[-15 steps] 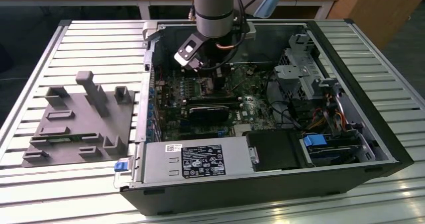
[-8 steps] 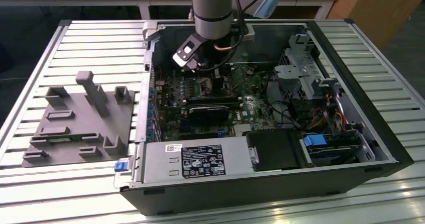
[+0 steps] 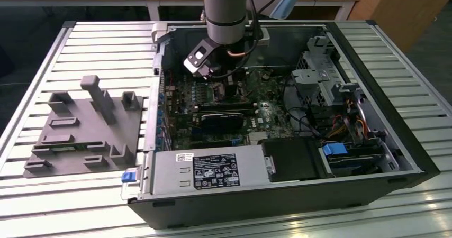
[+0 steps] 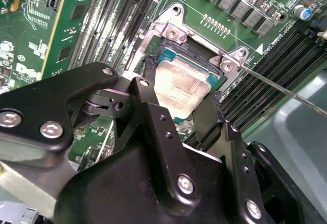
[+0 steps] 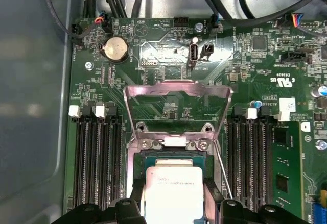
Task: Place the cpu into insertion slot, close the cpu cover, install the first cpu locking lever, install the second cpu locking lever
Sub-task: 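Place the cpu into insertion slot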
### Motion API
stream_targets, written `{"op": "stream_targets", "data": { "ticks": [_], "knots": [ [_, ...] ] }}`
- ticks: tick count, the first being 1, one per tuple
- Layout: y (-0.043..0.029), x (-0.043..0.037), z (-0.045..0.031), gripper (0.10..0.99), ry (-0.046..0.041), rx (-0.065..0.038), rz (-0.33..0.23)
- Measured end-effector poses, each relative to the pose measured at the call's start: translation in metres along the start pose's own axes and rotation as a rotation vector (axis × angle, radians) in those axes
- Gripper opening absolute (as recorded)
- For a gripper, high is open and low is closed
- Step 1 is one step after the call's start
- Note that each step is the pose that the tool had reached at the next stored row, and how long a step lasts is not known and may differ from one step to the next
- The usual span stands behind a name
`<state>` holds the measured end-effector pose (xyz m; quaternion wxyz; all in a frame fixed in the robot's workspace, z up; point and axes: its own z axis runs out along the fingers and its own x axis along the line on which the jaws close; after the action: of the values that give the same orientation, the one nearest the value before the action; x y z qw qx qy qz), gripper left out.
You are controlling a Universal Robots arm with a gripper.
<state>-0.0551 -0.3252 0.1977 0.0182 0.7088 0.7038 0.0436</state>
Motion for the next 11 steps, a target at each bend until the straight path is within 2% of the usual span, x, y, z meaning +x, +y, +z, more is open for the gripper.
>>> {"op": "stream_targets", "data": {
  "ticks": [4,11],
  "knots": [
    [-0.0001,0.0,0.0021,0.537,0.0049,0.0,0.0],
    [-0.0002,-0.0001,0.0027,0.537,0.0055,0.0,0.0]
  ]
}}
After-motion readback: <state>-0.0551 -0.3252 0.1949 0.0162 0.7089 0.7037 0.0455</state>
